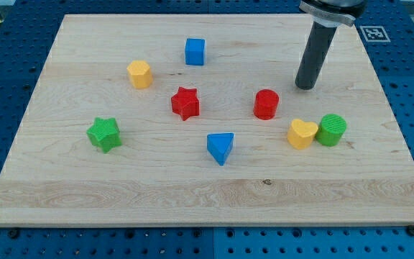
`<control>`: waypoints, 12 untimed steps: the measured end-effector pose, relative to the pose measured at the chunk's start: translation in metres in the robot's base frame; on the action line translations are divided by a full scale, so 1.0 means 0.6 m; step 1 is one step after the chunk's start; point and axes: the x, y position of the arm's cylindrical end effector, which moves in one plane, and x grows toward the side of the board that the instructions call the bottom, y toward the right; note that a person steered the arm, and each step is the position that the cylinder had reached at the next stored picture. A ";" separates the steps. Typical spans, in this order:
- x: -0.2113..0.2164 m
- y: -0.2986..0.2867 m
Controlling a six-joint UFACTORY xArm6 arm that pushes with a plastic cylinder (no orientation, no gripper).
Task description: Place the red circle to the top of the yellow heart
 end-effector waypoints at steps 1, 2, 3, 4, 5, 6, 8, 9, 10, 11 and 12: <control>-0.003 -0.022; -0.020 -0.076; -0.022 -0.108; -0.021 -0.136; 0.006 -0.150; 0.028 -0.163; 0.067 -0.162; 0.091 -0.147; 0.093 -0.143; 0.093 -0.125; 0.093 -0.101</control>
